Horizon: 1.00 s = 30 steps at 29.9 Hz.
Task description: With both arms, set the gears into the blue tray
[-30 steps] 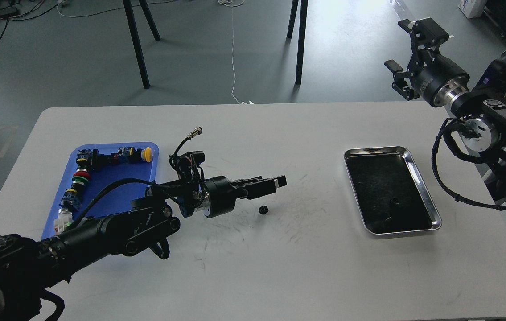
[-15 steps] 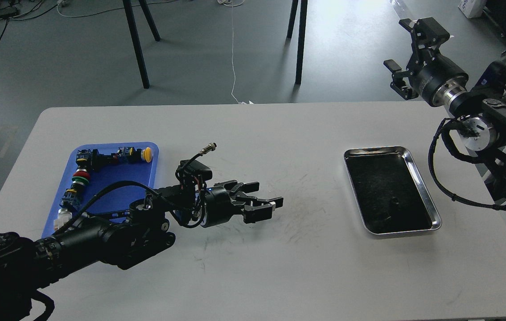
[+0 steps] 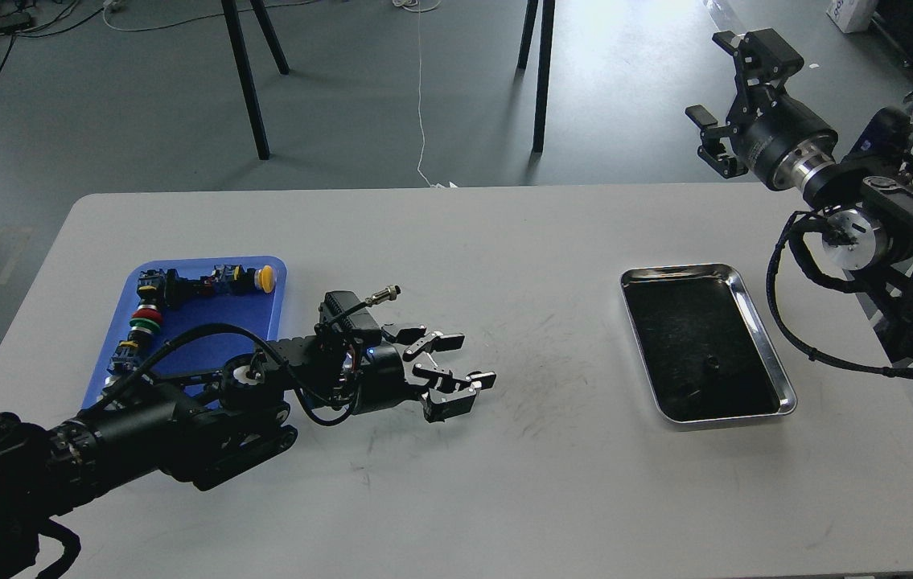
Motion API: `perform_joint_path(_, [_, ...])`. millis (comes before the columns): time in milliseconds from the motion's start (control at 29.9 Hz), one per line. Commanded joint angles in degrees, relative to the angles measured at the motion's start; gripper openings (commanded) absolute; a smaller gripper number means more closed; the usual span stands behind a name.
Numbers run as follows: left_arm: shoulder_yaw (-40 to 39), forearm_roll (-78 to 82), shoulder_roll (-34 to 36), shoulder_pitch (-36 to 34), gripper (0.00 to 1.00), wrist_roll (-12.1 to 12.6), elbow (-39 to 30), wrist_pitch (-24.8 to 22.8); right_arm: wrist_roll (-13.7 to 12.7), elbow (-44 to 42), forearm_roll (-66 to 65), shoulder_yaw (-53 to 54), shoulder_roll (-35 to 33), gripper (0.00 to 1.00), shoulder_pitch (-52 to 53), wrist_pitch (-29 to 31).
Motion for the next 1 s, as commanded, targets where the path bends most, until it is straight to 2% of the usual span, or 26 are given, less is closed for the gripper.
perform_joint_path(0, [0.5,1.4,0.1,0.0,0.76,0.0,0.1,0.7,0.0,0.1,0.0,0.1,0.1,0.98,0.0,-0.1])
perform_joint_path(568, [0.5,3.7,-0.8,-1.4,0.56,0.0,1.6,1.6,0.0,0.1,-0.1,0.0,0.2,0.98,0.1,-0.2])
perform_joint_path(969, [0.8,3.6,-2.8,-0.5,0.55,0.0,3.1,1.6,0.1,0.2,0.0,-0.1,0.2,0.98,0.1,-0.2])
